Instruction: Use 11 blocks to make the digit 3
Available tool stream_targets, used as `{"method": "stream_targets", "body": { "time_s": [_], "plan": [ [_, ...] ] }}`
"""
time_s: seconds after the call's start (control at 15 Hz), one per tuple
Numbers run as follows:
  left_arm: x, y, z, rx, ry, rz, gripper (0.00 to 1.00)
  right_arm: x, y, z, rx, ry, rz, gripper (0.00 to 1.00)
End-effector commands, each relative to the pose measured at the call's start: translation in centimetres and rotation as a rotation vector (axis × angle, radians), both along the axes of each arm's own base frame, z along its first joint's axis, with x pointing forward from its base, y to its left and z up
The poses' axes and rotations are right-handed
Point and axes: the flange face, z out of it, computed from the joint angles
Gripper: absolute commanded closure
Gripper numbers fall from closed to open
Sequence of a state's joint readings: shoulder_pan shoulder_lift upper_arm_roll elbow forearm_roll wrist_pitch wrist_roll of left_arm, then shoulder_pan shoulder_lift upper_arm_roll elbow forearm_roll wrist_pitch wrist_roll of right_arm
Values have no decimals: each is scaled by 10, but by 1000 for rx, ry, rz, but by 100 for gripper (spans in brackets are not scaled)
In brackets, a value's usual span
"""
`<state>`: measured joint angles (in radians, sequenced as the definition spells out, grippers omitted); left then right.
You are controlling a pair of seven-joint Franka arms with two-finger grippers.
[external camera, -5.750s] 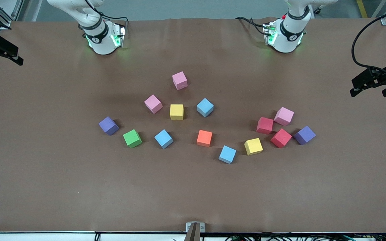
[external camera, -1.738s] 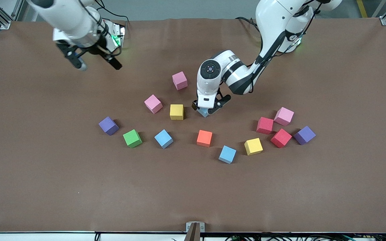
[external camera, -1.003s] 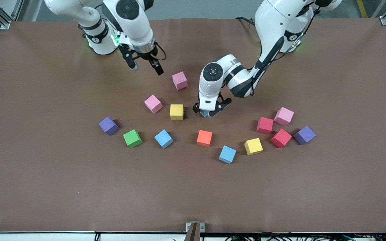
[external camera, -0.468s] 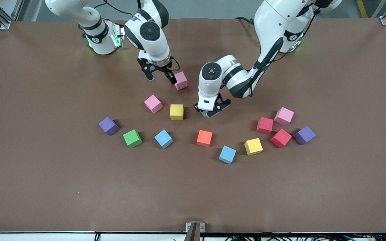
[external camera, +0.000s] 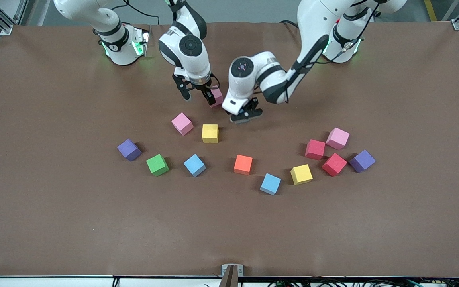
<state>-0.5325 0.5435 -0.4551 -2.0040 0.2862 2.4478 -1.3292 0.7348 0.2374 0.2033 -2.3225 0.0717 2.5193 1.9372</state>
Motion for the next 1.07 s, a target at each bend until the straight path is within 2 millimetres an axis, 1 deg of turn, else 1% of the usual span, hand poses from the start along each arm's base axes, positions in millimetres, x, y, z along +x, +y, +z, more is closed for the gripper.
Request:
{"method": "stream_targets", "body": {
  "time_s": [0.0, 0.07, 0.13, 0.2, 0.27, 0.4, 0.67, 0.8, 1.0],
  "plan": [
    [-33, -5, 8, 18, -29, -113, 71, -2, 7, -8, -3, -13, -21, 0],
    [-41, -9, 7, 17, -25, -133, 71, -6, 11, -8, 2, -16, -14, 0],
    [-45, -11, 6, 17, -25, -145, 71, -8, 13, -8, 2, -17, -16, 0],
    [-55, -16, 5, 21, -26, -166, 71, -8, 12, -8, 1, -16, -18, 0],
    [-59, -18, 4, 20, -25, -174, 71, -8, 12, -8, 1, -16, -19, 0],
    [-60, -18, 2, 22, -23, -178, 71, -9, 12, -9, -1, -16, -16, 0],
    [-59, -18, 2, 24, -55, -217, 70, -5, 9, -9, -5, -16, -24, 0],
    [-58, -18, 2, 22, -62, -227, 70, 4, 0, -8, -14, -15, -45, 0],
    [-60, -17, -1, 27, -58, -232, 68, 27, -19, -5, -20, -24, -78, 0]
  ]
}}
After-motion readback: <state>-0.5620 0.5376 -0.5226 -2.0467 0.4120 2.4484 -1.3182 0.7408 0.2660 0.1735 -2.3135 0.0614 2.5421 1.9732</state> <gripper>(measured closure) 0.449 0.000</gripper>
